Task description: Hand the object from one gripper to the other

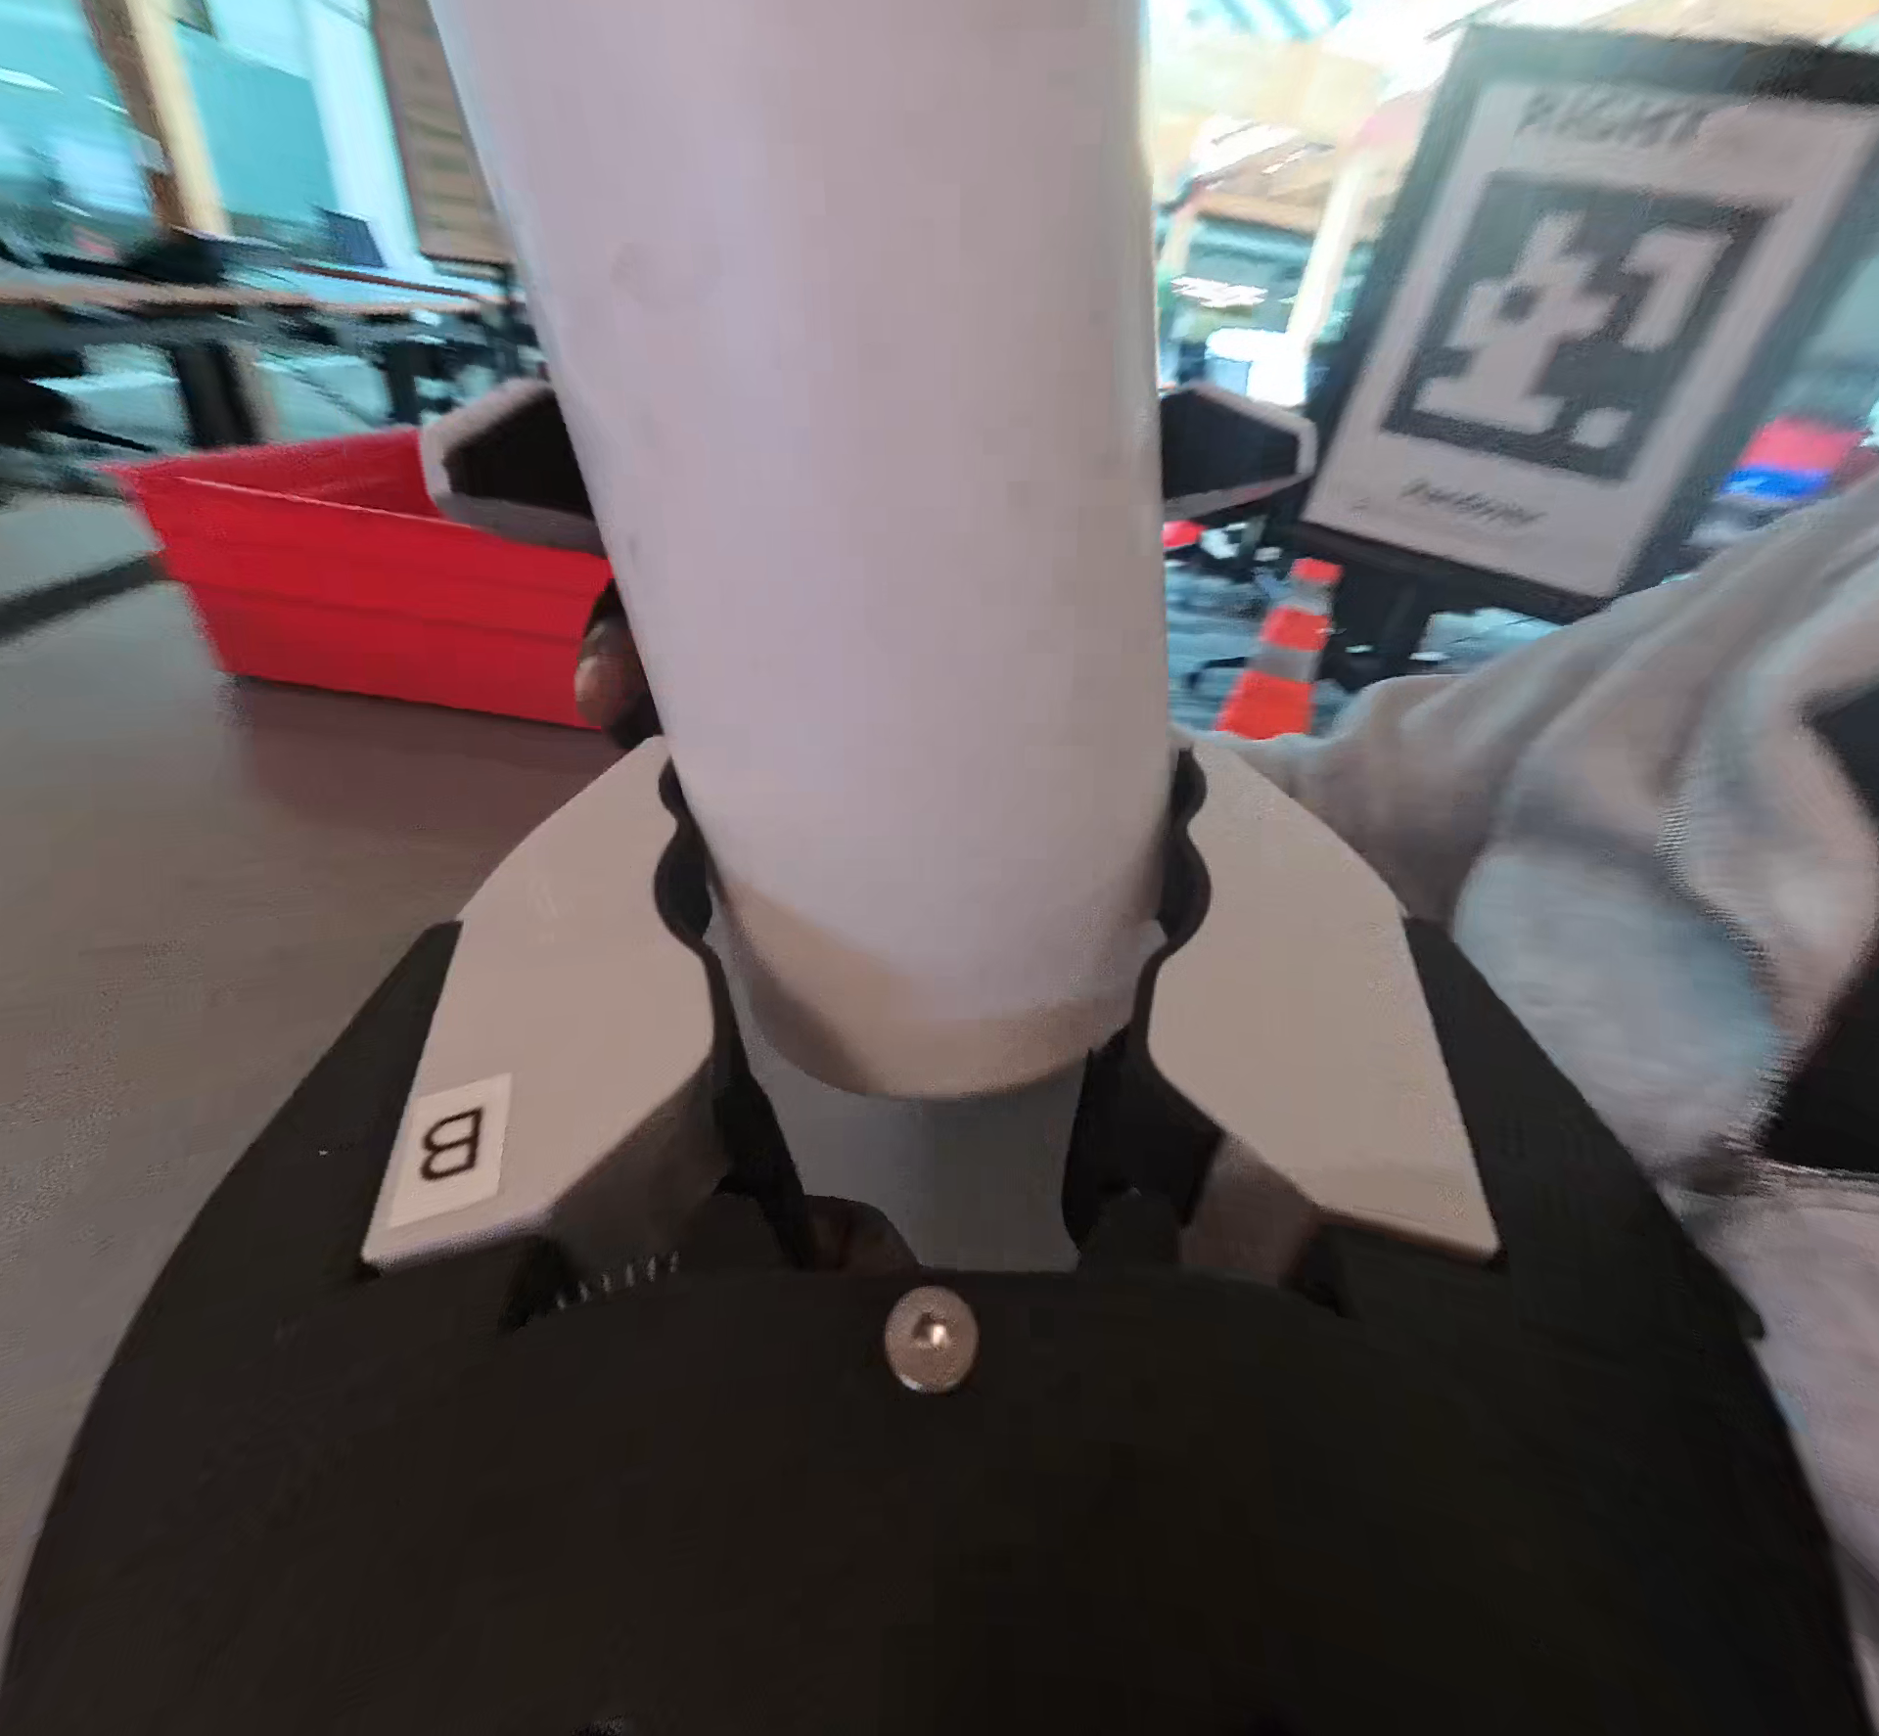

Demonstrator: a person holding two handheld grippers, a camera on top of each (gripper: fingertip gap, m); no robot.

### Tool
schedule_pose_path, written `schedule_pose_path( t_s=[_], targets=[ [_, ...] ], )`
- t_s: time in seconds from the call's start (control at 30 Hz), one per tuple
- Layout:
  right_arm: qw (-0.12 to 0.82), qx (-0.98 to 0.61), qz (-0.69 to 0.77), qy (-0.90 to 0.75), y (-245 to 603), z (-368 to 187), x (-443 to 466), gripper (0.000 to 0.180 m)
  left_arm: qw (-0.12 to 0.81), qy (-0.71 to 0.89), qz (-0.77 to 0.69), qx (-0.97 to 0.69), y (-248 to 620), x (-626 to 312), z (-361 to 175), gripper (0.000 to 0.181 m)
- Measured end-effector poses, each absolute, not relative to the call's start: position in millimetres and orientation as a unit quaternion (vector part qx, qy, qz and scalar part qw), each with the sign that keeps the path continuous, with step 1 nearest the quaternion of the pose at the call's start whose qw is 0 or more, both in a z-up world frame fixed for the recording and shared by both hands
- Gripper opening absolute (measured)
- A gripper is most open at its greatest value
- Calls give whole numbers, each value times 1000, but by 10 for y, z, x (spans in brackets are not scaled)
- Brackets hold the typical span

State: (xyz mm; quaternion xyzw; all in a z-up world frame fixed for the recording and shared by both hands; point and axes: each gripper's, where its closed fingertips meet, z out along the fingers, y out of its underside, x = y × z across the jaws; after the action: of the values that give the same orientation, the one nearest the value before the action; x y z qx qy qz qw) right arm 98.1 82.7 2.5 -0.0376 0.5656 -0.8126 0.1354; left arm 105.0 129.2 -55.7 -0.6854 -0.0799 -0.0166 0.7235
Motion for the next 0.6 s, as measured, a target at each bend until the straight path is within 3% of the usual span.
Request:
schedule_pose_path(
  t_s=[0.07,0.17,0.43,0.6],
  targets=[
    [183,-48,-794,577,800,-27,1064,91,727,-70,-72,-679,1302,1152,-542,88],
    [179,-50,-784,592,798,-56,1072,90,724,-70,-65,-683,1304,1139,-550,88],
    [-31,-10,-779,627,782,-113,760,89,655,-98,236,-712,1204,682,-648,95],
    [-52,1,-775,630,768,-135,710,90,637,-108,244,-723,1211,645,-721,91]
  ],
)
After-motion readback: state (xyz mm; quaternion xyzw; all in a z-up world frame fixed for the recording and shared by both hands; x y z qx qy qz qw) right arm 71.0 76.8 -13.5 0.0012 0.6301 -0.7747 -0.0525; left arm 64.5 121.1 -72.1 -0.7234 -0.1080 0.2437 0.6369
